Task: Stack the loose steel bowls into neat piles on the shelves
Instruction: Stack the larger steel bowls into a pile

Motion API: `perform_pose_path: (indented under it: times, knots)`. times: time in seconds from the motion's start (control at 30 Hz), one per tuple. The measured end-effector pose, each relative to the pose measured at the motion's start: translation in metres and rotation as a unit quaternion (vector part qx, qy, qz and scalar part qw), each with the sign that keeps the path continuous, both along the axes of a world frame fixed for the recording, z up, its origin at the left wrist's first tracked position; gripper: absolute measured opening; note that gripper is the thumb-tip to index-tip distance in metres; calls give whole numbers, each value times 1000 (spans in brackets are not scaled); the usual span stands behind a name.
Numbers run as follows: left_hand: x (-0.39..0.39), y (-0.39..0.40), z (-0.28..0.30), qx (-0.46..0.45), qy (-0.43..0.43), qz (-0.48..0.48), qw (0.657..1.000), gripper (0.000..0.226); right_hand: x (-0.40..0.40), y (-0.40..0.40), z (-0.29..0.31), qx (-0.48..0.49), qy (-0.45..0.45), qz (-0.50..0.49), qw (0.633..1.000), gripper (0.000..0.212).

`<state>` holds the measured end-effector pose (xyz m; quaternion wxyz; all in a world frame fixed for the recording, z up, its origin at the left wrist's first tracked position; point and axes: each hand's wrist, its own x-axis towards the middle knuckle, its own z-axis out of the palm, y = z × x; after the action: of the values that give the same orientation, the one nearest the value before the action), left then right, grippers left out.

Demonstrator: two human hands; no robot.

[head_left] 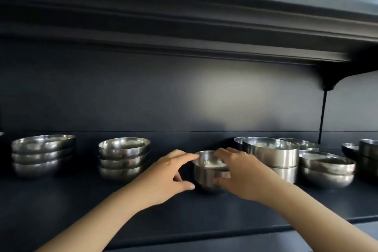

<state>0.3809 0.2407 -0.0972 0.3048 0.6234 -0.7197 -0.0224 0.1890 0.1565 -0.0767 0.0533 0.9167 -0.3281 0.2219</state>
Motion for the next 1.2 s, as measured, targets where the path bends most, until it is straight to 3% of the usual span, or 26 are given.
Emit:
perform_pose_path:
  times: [0.1,0.2,0.33,0.53,0.7,0.87,1.2]
  knots:
    - [-10,-21,-1,27,-55,13,998,48,-7,-8,-1,-18,13,21,1000,28]
    - [-15,-29,-1,4,-73,33,997,18,-8,-12,0,-43,54,33,997,21]
    - [-23,-20,4,-34,-92,53,994,16,-16,-10,2,-48,50,69,995,23]
    - [-47,4,56,-143,-89,45,985,18,-47,4,38,-126,-77,124,981,18]
    - [-85,-9,99,-197,-88,26,976,12,-86,-4,81,-150,-128,106,975,16]
    - [-120,-52,112,-177,-76,22,981,12,-123,-33,97,-109,-120,72,984,13]
    - [-151,-112,82,-105,-56,13,993,27,-153,-93,68,-45,-83,58,994,9]
